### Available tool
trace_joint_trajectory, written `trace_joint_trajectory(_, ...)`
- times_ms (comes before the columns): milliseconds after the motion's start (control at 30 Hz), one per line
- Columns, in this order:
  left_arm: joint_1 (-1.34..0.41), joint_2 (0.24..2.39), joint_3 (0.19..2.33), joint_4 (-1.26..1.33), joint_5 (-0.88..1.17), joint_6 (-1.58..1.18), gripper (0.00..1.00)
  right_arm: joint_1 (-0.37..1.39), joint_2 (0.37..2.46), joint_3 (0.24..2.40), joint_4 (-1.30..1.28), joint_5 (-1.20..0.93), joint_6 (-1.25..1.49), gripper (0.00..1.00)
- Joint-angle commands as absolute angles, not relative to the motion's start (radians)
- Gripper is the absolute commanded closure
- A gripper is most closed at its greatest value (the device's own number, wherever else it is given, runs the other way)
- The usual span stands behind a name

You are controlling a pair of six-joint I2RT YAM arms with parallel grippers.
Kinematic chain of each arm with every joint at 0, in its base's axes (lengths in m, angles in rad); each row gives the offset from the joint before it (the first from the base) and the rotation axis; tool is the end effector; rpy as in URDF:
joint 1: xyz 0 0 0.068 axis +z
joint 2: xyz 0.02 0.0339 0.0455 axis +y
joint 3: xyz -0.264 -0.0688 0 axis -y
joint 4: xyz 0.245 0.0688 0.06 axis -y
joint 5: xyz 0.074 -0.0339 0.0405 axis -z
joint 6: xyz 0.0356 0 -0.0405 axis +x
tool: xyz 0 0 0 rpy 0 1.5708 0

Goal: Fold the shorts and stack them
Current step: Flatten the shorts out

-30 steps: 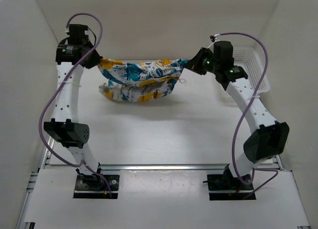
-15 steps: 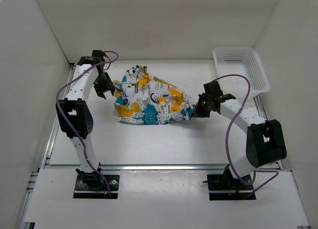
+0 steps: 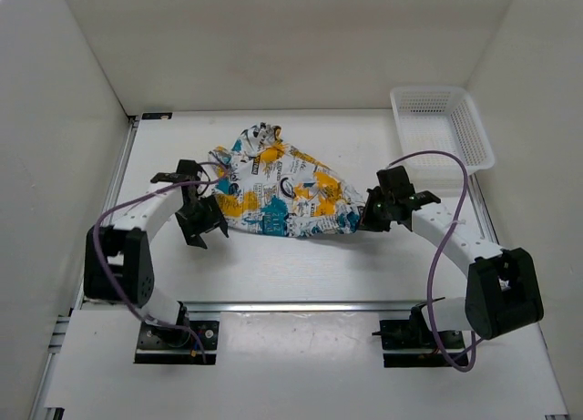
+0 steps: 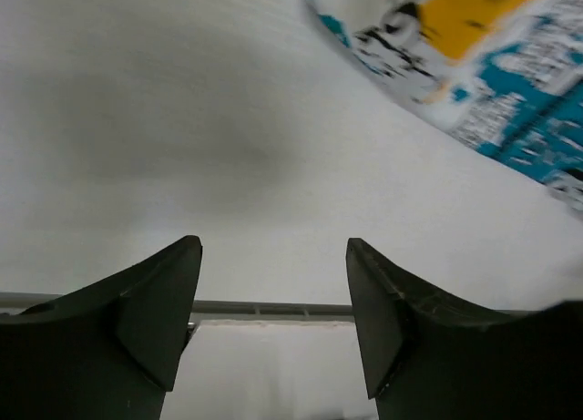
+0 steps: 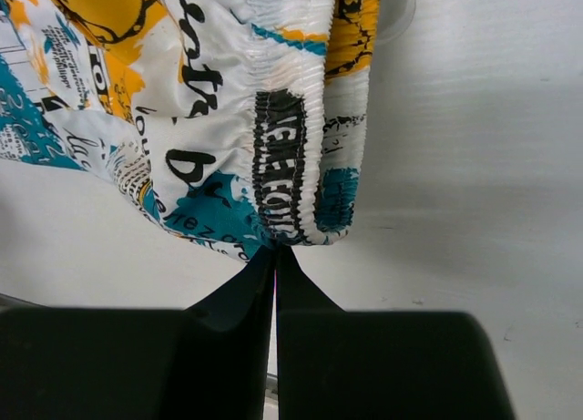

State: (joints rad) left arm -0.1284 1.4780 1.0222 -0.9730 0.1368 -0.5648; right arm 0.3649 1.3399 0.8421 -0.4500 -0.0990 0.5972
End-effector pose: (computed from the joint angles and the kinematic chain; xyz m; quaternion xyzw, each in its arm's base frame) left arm 0.2547 -0.0378 0.2142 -0.2107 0.9726 -0.0882 0.0434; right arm 0.2485 0.0987 0.2174 0.0951 0.9461 0.1834 0.2496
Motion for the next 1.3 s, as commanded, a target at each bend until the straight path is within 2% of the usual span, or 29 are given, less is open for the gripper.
trace_joint_trajectory(0,-0.129,1.558,1.018,-0.821,0.204,-0.577,0.23,0.37,1.299,0.833,-0.475,-0.071,0.577,0.99)
trace_joint_trajectory(233,-0.149,1.758,1.158,-0.79,0.123,-0.588,0.29,0.35,1.223,0.795,-0.485,-0.061,0.577,0.99)
trace_joint_trajectory(367,-0.158,1.87,1.242,-0.79,0.112,-0.598,0.39,0.35,1.223,0.795,-0.485,-0.061,0.577,0.99)
trace_joint_trajectory(433,-0.169,1.917,1.285,-0.79,0.098,-0.598,0.6,0.341,1.223,0.795,-0.485,-0.061,0.577,0.99)
trace_joint_trajectory(500,-0.169,1.94,1.313,-0.79,0.098,-0.589,0.9,0.341,1.223,0.795,-0.485,-0.061,0.577,0.99)
trace_joint_trajectory(633,-0.158,1.962,1.477,-0.938,0.017,-0.58,0.9,0.296,1.271,0.891,-0.485,-0.061,0.549,0.99)
trace_joint_trajectory(733,-0.138,1.947,1.705,-1.069,-0.035,-0.566,0.9,0.261,1.367,1.096,-0.508,-0.042,0.526,0.99)
trace_joint_trajectory(767,-0.129,1.936,1.845,-1.1,-0.035,-0.566,0.9,0.25,1.394,1.171,-0.549,-0.029,0.526,0.99)
trace_joint_trajectory(800,-0.115,1.936,1.923,-1.13,-0.005,-0.581,0.9,0.25,1.438,1.327,-0.57,-0.02,0.516,0.99)
trace_joint_trajectory(867,-0.082,1.936,2.134,-1.209,0.05,-0.592,0.9,0.25,1.471,1.477,-0.635,-0.008,0.493,0.99)
trace_joint_trajectory(900,-0.081,1.936,2.191,-1.227,0.064,-0.592,0.9,0.25,1.471,1.58,-0.65,-0.008,0.479,0.99)
trace_joint_trajectory(967,-0.072,1.924,2.27,-1.255,0.064,-0.592,0.9,0.25,1.46,1.629,-0.67,0.005,0.465,0.99)
trace_joint_trajectory(1067,-0.063,1.826,2.214,-1.266,0.064,-0.581,0.9,0.25,1.373,1.541,-0.67,0.023,0.454,0.99)
trace_joint_trajectory(1200,-0.063,1.64,1.883,-1.212,0.064,-0.541,0.9,0.262,1.182,1.243,-0.67,-0.009,0.478,0.99)
trace_joint_trajectory(1267,-0.063,1.505,1.61,-1.13,0.064,-0.529,0.9,0.271,1.108,1.024,-0.66,-0.023,0.507,0.99)
